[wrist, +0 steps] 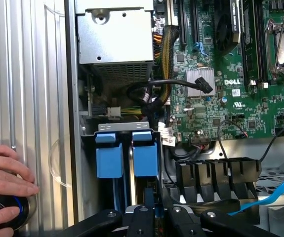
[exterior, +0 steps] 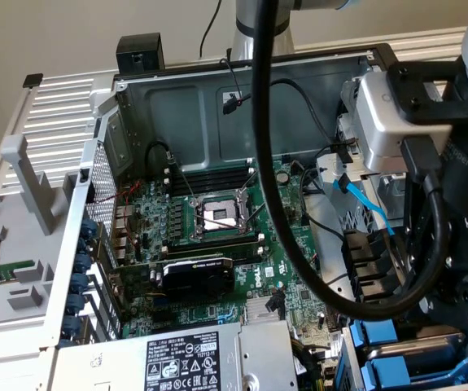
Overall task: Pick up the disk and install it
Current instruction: 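Insert the second disk wire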
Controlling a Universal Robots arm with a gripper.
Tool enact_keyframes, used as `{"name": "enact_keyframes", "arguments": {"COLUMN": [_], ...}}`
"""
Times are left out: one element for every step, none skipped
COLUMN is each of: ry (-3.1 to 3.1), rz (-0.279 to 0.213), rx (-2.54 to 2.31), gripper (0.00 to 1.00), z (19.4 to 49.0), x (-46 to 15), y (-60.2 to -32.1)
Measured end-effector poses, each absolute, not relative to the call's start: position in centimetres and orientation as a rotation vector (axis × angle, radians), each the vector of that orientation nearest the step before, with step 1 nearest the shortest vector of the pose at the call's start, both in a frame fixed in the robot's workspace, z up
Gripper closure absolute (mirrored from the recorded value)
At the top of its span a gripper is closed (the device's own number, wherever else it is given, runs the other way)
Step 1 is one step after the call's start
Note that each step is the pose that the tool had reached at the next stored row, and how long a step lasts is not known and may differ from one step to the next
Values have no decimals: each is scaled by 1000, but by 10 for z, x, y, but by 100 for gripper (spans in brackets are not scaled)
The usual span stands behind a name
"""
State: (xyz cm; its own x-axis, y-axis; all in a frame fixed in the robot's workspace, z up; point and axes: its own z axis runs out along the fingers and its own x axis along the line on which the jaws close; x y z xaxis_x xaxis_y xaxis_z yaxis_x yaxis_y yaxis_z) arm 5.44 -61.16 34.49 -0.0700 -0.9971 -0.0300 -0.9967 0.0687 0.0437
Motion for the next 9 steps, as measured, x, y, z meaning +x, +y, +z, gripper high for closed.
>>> {"name": "enact_keyframes", "arguments": {"ry": [-2291,-2292,-2293,-2294,-2295,-2296,-2297,-2297,-2297], "rz": [-81,-80,-79,-77,-75,-72,-71,-70,-69], "rx": [2137,2138,2139,2140,2141,2142,2143,2143,2144], "gripper": [84,84,84,84,84,84,84,84,84], "z": [345,345,345,345,345,345,345,345,345], "x": [54,54,54,54,54,53,53,53,53], "y": [-612,-612,-612,-612,-612,-612,-612,-612,-612]}}
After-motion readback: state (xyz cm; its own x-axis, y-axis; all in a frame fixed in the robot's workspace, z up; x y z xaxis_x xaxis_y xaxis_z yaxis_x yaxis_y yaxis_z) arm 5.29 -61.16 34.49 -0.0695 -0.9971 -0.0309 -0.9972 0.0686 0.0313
